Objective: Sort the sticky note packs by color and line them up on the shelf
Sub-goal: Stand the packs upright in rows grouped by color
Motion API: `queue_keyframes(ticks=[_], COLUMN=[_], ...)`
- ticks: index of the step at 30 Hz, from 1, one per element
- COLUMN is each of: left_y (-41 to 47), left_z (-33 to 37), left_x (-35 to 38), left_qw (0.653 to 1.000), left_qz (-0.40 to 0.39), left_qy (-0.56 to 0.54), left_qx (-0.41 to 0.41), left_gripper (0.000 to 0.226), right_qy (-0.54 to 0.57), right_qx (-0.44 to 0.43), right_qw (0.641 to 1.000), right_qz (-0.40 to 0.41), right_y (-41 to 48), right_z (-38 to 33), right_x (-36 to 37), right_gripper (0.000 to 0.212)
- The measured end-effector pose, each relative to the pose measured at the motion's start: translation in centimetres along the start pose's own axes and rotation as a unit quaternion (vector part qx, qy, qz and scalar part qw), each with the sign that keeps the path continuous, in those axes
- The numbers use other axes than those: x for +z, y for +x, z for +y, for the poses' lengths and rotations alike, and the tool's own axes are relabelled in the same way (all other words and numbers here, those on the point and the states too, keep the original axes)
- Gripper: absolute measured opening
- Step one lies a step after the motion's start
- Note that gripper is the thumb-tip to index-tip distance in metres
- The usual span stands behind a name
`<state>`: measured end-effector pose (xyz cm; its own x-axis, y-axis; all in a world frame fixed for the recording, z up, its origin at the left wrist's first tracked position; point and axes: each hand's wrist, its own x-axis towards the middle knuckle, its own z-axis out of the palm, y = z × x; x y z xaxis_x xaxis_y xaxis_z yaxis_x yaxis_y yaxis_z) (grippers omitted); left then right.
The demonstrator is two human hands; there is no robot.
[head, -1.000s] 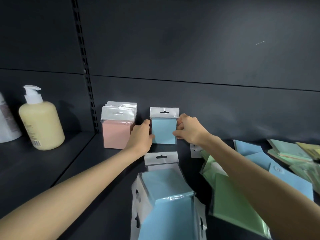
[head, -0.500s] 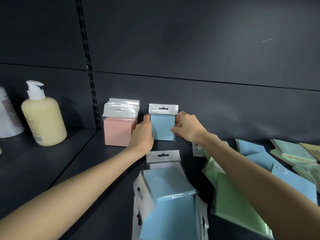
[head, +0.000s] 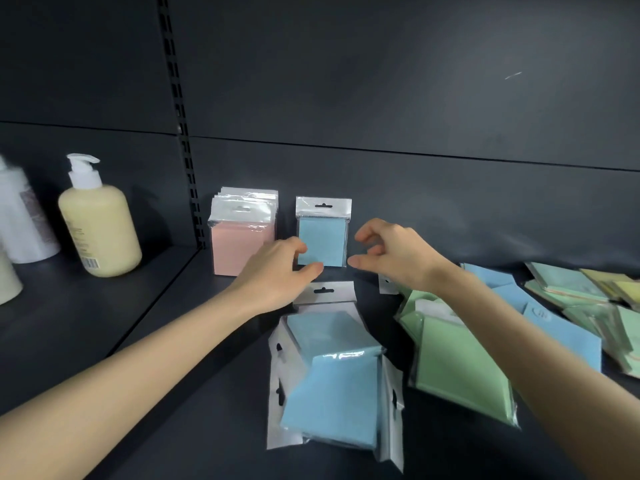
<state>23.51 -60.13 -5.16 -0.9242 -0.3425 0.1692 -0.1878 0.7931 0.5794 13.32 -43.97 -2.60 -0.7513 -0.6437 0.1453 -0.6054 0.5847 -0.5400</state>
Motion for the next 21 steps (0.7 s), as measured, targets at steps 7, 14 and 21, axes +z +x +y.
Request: queue_keyframes(ticks=[7, 14, 21], left_y=[-3.7, -4.2, -4.1], left_z=[-0.3, -1.1, -1.7], left_x=[-1.3, -1.8, -1.4], left_qw=[0.984, 0.965, 0.957], left_qz=[-0.136, -0.211, -0.108], left_qy=[-0.078, -0.137, -0.268], left_qx=[-0.080, -0.078, -0.012], left_gripper=[0.077, 0.084, 0.073], right_qy=[0.026, -0.001, 0.117], right_qx=[0.035, 0.022, -0.022], right_qw=[0.988, 0.981, 0.977], right_qz=[-0.148, -0.195, -0.178], right_y=[-3.8, -4.9, -5.0], right_z=[0.0, -0.8, -1.3], right_x=[0.7, 1.2, 1.2], right_gripper=[0.050, 0.057, 0.051])
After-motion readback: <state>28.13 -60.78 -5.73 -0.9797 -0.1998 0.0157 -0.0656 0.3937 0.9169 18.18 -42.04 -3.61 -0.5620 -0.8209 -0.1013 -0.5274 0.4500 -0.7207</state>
